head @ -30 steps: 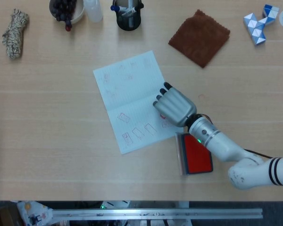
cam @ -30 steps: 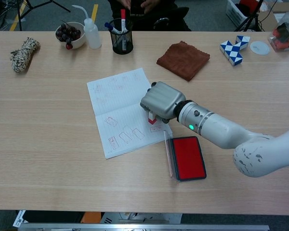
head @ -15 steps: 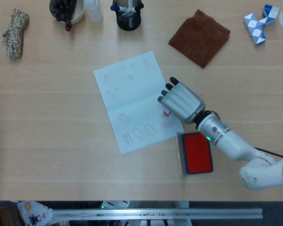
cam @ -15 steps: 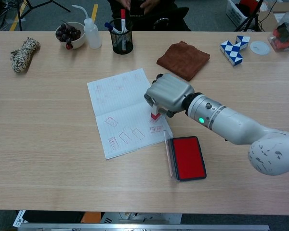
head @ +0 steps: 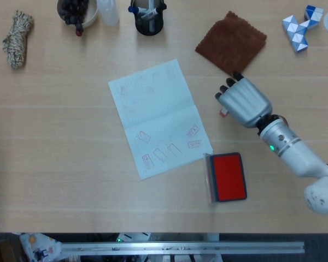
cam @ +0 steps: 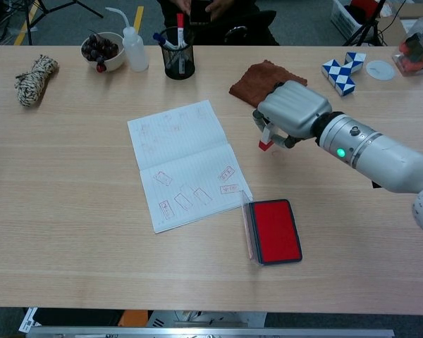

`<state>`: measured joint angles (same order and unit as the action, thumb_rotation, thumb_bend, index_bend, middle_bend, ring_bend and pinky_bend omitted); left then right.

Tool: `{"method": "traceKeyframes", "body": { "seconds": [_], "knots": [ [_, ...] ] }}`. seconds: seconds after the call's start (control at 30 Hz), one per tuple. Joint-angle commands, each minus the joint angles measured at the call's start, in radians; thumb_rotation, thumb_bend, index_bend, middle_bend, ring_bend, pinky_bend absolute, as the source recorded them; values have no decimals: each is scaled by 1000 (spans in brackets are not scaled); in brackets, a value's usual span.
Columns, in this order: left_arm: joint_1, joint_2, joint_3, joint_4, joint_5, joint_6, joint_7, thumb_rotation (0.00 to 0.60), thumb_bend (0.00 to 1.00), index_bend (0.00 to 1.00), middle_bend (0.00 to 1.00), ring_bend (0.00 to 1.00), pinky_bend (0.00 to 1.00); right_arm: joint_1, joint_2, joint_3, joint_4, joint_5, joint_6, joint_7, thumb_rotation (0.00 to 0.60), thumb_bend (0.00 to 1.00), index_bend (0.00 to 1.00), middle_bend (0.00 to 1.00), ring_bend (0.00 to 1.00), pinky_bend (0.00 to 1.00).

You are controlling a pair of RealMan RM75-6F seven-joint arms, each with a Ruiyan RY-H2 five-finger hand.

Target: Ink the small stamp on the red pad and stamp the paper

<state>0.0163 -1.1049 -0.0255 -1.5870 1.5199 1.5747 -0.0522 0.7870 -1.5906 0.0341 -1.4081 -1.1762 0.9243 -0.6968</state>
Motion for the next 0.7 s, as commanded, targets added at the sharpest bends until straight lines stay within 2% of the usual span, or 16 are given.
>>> {"method": "traceKeyframes", "body": {
  "seconds": [0.03, 0.37, 0.7],
  "knots": [
    [0, 0, 0, -1, 1, 1, 0, 600, 197, 162, 97, 152, 155, -5, -17, -10, 40, 5, -14, 3, 600, 367, 720, 486, 329, 230],
    [1, 1, 2, 1, -4, -3, -2, 600, 197, 162, 97, 152, 154, -12, -75, -17, 139, 3, -34, 13, 600, 361, 659, 453, 288, 240],
    [2, 0, 3, 6, -5, -4, -8, 600, 197, 162, 96, 152, 155, -18, -92, -17, 158, 2, -43, 9, 600, 330, 585, 418, 261, 241]
  ]
}}
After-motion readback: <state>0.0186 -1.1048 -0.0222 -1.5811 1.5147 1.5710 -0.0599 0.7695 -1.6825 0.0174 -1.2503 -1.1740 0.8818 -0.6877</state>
